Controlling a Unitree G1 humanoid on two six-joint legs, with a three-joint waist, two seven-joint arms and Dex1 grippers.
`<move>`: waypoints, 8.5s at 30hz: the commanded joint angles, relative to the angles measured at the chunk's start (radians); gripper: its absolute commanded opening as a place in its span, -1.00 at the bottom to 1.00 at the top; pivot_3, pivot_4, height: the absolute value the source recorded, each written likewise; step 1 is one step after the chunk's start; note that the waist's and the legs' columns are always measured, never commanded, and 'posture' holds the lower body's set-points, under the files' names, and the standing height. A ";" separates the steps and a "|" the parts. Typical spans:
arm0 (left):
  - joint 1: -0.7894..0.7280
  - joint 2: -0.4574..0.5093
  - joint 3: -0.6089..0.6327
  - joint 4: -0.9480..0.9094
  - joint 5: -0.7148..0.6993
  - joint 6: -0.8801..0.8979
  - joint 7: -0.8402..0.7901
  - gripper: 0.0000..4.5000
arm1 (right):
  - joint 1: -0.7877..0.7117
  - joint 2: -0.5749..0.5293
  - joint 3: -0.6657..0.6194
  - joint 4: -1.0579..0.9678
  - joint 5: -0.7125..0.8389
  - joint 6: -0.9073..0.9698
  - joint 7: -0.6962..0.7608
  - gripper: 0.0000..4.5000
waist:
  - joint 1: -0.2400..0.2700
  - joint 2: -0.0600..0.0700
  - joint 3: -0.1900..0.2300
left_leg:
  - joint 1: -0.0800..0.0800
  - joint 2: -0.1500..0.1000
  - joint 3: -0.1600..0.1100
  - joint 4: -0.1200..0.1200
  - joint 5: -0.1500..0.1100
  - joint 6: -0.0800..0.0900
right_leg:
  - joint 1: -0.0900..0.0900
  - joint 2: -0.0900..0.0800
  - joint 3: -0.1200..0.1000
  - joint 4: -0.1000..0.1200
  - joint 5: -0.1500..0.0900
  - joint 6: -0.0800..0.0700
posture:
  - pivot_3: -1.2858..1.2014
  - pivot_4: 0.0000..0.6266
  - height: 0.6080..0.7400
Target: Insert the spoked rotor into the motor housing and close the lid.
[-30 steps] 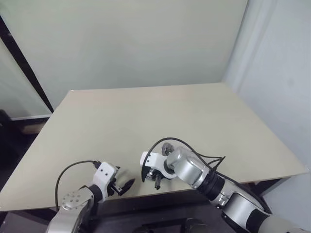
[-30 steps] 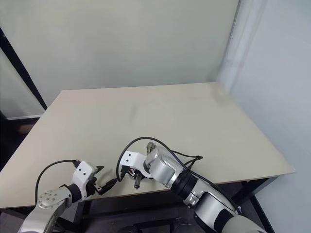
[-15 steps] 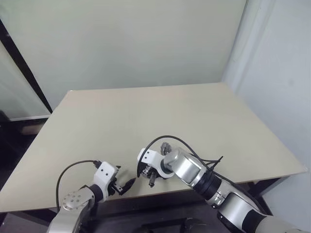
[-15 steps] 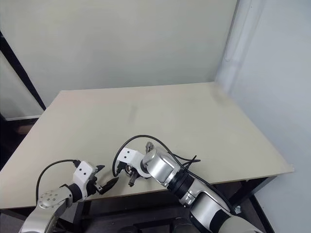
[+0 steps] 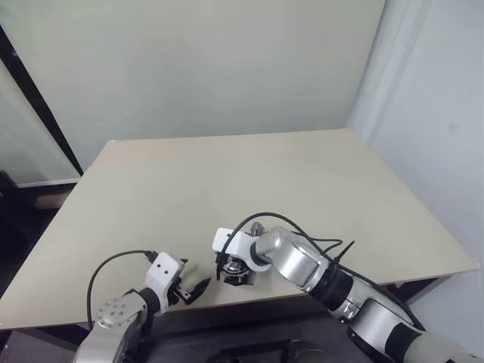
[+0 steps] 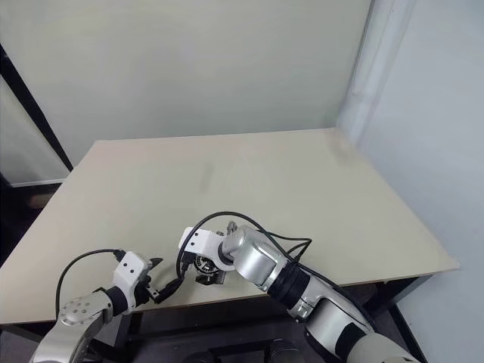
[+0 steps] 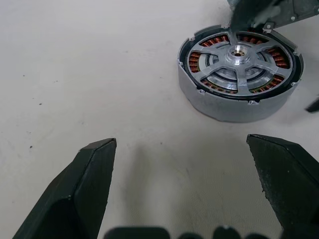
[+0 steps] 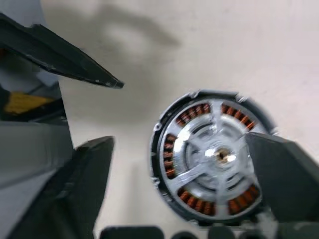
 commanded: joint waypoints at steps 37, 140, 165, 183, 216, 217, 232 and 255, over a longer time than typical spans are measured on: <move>-0.005 0.029 0.029 -0.064 -0.022 0.008 -0.010 1.00 | 0.169 -0.044 -0.278 0.046 0.039 -0.323 -0.151 0.99 | 0.000 0.000 0.000 | 0.001 0.000 0.001 -0.001 0.000 0.001 | 0.001 0.000 0.002 -0.001 0.000 -0.001 | 0.03 -1.00 1.00; 0.001 0.048 0.042 -0.087 -0.049 0.090 -0.026 1.00 | 0.065 0.019 -0.228 0.363 -0.005 -0.327 -0.008 0.43 | 0.000 0.000 0.000 | 0.005 0.000 0.000 0.002 0.000 0.000 | 0.006 0.000 0.001 0.001 0.000 -0.001 | 0.03 -1.00 1.00; -0.006 0.024 0.051 -0.087 -0.098 0.134 -0.034 1.00 | 0.021 0.012 -0.256 0.476 0.038 -0.378 0.080 0.43 | 0.001 0.001 0.001 | 0.014 -0.001 0.000 -0.001 0.000 0.000 | 0.015 -0.001 0.001 -0.002 -0.001 -0.001 | 0.03 -1.00 1.00; -0.234 -0.118 -0.083 0.143 -0.018 0.065 0.041 -1.00 | 0.033 -0.002 -0.245 0.465 0.028 -0.370 0.074 0.43 | 0.005 0.000 0.000 | 0.014 -0.003 -0.001 -0.001 0.000 0.000 | 0.017 -0.001 0.002 -0.003 -0.001 -0.001 | 0.03 -1.00 1.00; -0.251 -0.111 -0.173 0.219 0.028 0.055 0.013 -1.00 | 0.030 -0.009 -0.364 0.319 0.151 -0.268 0.112 0.98 | 0.021 0.002 0.000 | 0.015 -0.002 -0.001 -0.001 0.000 0.000 | 0.017 -0.001 0.002 -0.003 -0.001 -0.001 | 0.03 -1.00 1.00; -0.252 -0.111 -0.174 0.220 0.029 0.055 0.012 -1.00 | 0.028 -0.011 -0.376 0.309 0.164 -0.254 0.113 0.98 | 0.021 0.002 0.000 | 0.015 -0.002 -0.001 -0.001 0.000 0.000 | 0.017 -0.001 0.002 -0.003 -0.001 -0.001 | 0.03 -1.00 1.00; -0.274 -0.119 -0.191 0.241 0.036 0.042 0.005 -1.00 | -0.092 -0.005 -0.849 0.533 0.426 0.239 -0.117 0.98 | 0.025 0.002 0.001 | 0.014 -0.003 -0.001 -0.002 0.000 0.000 | 0.017 -0.001 0.002 -0.004 -0.001 -0.001 | 0.03 -1.00 1.00; -0.271 -0.110 -0.190 0.224 0.036 0.048 -0.007 -1.00 | -0.112 0.104 -1.221 0.845 0.641 0.355 -0.343 0.98 | 0.021 0.005 0.001 | 0.004 -0.004 -0.002 -0.006 0.000 0.001 | 0.015 0.001 0.001 -0.015 0.001 0.002 | 0.03 -1.00 1.00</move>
